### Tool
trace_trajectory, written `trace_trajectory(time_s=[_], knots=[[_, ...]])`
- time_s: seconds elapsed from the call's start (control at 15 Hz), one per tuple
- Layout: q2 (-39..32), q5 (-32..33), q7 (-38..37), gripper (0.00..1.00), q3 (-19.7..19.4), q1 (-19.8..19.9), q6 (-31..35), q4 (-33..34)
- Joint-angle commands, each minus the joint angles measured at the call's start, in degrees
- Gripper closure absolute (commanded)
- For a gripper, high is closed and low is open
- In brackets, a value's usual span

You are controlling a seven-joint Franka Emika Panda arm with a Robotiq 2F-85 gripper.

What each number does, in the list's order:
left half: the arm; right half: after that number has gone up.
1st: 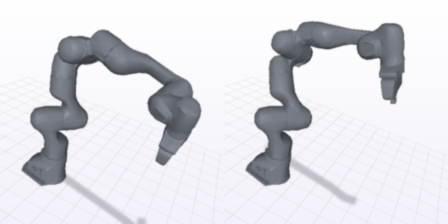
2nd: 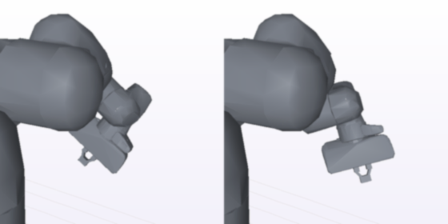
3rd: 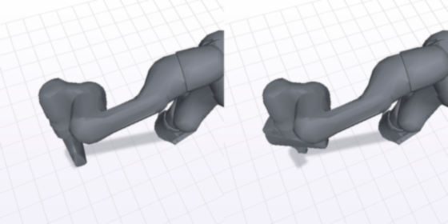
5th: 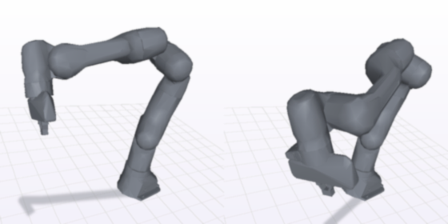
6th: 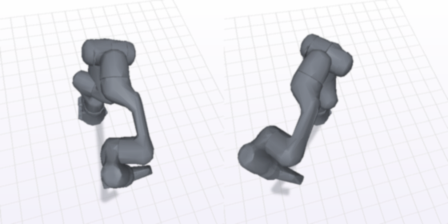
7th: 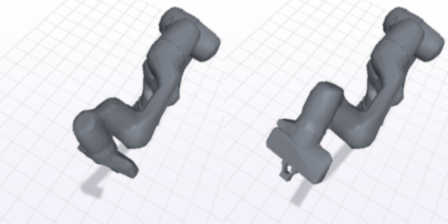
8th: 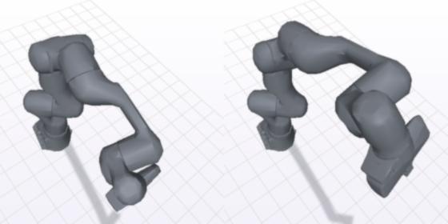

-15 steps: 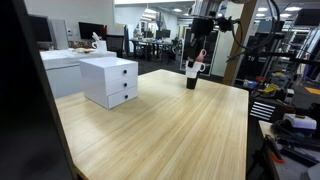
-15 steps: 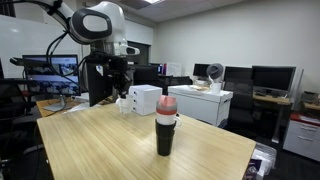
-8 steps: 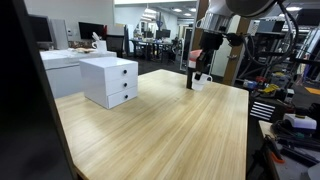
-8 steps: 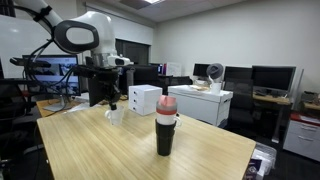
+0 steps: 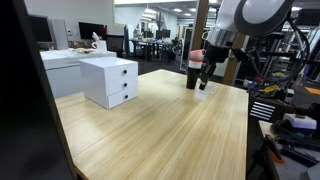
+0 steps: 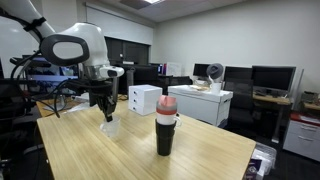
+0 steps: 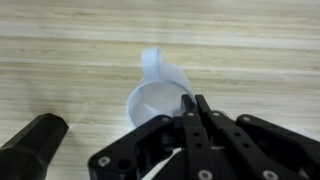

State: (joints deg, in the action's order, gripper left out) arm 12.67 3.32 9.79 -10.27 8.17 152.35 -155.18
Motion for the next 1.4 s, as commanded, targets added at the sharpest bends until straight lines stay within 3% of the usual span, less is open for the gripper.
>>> trace_trajectory(time_s=[0.0, 0.33, 0.4, 0.47, 0.87, 1.13, 1.33], knots=[[-1.24, 3.71, -1.26, 0.97, 0.12, 2.34, 4.32, -2.19], [-3.09, 6.71, -1.55, 0.96, -0.31, 4.26, 6.19, -2.58], [-2.91, 6.62, -1.30, 0.70, -0.39, 4.21, 5.54, -2.41], [-2.55, 6.24, -0.79, 0.69, -0.48, 4.07, 4.91, -2.24], [5.02, 4.91, 0.07, 0.30, 0.31, 2.71, -2.87, 1.96], [8.92, 6.51, -0.03, 0.05, 2.36, 2.05, -13.61, 14.35], [7.31, 8.66, 2.15, 0.00, 1.83, 2.21, -19.04, 22.67]])
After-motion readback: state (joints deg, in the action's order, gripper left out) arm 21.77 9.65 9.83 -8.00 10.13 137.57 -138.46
